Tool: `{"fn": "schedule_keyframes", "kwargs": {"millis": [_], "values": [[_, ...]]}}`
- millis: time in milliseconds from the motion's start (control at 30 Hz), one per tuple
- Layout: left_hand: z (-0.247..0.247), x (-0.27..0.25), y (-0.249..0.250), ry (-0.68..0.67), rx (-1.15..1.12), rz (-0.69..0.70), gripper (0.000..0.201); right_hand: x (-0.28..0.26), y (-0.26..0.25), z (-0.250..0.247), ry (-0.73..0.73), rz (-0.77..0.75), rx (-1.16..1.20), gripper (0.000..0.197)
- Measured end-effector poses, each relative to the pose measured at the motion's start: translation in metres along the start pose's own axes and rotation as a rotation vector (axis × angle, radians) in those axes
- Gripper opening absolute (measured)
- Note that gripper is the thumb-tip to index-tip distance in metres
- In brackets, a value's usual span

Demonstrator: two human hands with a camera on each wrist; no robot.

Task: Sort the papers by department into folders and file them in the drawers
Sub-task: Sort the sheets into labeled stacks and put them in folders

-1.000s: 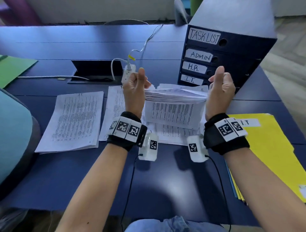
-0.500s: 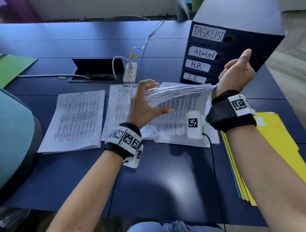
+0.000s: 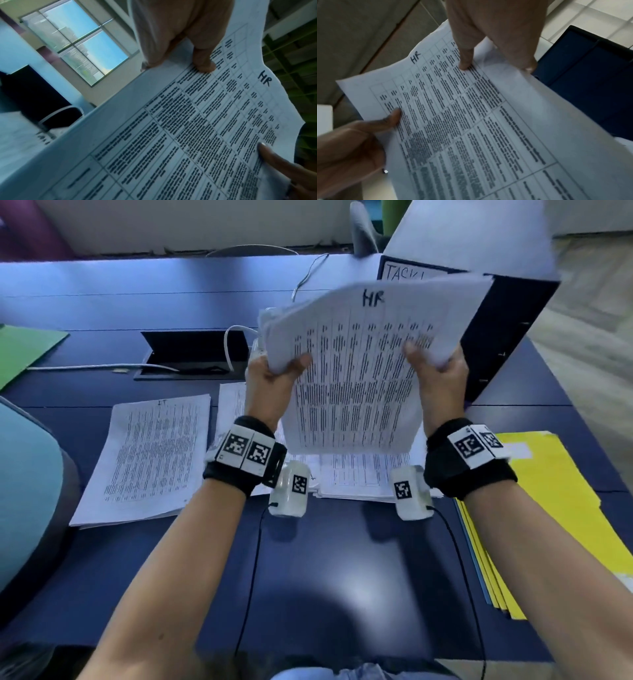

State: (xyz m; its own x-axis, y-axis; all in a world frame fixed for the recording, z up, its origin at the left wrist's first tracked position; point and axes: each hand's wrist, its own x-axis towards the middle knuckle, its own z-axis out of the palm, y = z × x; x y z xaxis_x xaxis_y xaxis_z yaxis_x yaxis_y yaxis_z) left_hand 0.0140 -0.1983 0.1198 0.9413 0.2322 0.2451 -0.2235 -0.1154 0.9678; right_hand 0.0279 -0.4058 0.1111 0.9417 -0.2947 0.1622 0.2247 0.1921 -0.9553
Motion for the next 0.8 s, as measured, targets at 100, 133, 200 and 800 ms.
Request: {"fn": "schedule_keyframes", "kwargs": {"millis": [100,133,200,800], "values": [[-0.008,0.004,0.020,-0.008,-0.009,0.146,0.008,-0.006,-0.008,0.002,-0.042,-0.138,-0.050,0.022],[-0.011,0.005,0.025,-0.010,-0.034,0.179,0.008,-0.007,-0.013,0.003,-0.031,-0.178,-0.041,0.020],[-0.014,0.005,0.031,-0.014,-0.123,0.190,0.007,-0.011,-0.018,0.004,-0.012,-0.222,-0.020,0.020],[-0.036,-0.009,0.007,0.020,-0.149,0.003,0.018,-0.037,-0.006,0.021,-0.047,-0.151,-0.159,0.023]]}}
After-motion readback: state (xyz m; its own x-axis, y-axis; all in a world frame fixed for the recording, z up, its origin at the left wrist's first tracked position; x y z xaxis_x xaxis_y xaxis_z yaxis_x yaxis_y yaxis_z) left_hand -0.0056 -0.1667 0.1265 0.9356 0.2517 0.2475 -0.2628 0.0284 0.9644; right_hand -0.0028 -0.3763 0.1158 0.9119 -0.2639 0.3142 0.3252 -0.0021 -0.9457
